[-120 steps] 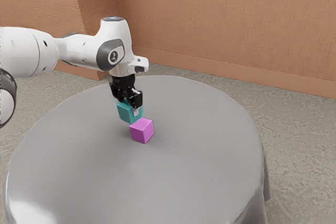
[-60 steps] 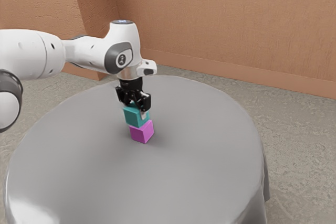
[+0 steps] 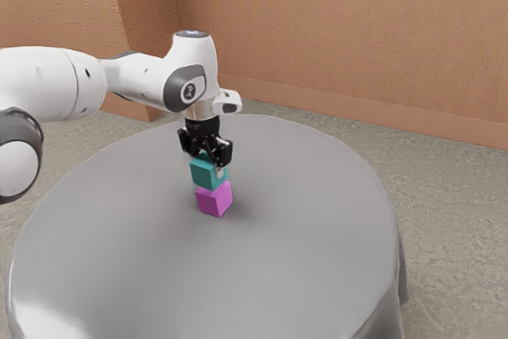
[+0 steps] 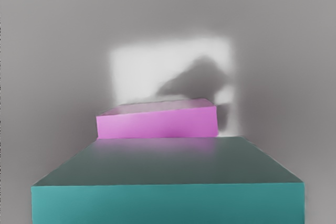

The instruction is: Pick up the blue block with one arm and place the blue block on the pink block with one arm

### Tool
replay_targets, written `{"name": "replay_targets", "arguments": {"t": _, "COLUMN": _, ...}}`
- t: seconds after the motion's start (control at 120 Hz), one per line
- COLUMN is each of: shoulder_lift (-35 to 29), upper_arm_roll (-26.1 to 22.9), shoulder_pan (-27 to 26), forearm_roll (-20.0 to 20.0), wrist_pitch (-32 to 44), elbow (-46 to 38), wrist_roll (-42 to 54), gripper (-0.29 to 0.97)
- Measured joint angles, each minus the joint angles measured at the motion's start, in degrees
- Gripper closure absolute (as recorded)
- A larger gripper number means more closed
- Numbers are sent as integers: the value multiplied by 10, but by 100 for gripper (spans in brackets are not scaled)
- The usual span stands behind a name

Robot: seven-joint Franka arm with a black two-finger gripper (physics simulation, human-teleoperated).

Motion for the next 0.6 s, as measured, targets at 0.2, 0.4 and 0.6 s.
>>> {"name": "replay_targets", "arguments": {"t": 0.2, "shoulder_lift": 9, "upper_arm_roll": 0, "shoulder_pan": 1, "forearm_roll": 3, "wrist_pitch": 0, "elbow": 2, "wrist_roll": -6, "gripper": 29}}
{"name": "replay_targets", "arguments": {"t": 0.4, "shoulder_lift": 15, "upper_arm_roll": 0, "shoulder_pan": 0, "forearm_roll": 3, "wrist_pitch": 1, "elbow": 6, "wrist_roll": -10, "gripper": 29}}
{"name": "replay_targets", "arguments": {"t": 0.6, "shoulder_lift": 19, "upper_arm_roll": 0, "shoulder_pan": 0, "forearm_roll": 3, "wrist_pitch": 2, "elbow": 6, "wrist_roll": -13, "gripper": 29}}
